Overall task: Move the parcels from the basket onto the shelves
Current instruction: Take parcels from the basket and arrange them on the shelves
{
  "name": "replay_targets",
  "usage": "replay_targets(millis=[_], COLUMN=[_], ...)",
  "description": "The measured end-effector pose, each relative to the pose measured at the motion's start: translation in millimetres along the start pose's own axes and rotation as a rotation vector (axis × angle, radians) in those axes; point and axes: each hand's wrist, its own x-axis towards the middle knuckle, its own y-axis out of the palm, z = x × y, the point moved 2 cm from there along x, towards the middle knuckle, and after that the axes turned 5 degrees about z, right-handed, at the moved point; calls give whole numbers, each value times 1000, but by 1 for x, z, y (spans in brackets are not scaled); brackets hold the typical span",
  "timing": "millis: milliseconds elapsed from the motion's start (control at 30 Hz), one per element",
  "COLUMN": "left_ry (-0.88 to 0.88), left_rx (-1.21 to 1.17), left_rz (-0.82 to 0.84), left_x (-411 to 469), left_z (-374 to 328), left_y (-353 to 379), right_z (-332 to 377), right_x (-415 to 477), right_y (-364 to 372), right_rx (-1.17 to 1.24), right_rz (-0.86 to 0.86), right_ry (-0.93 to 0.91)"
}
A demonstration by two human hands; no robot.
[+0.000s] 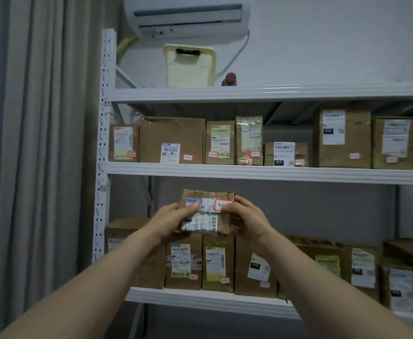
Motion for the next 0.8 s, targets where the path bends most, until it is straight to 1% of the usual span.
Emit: replay_targets(millis=[233, 433, 567, 667, 800], left_ry=[18, 52, 62, 59, 78], left_rx=[-66, -59, -40, -41, -16], left_rz=[112, 276, 366, 394, 375], left_x=[27, 52, 62, 73, 94], left_z=[-12, -20, -23, -27, -33], left_y=[52, 125, 177, 217, 279], right_z=[16, 35, 45, 54, 67], right_x=[-10, -42, -61, -68, -72], right_y=[-48, -116, -164, -203, -263], right_rx=[-76, -112, -128, -133, -144], right_rz=[-80, -238, -293, -287, -286], right_ry=[-37, -76, -93, -102, -128])
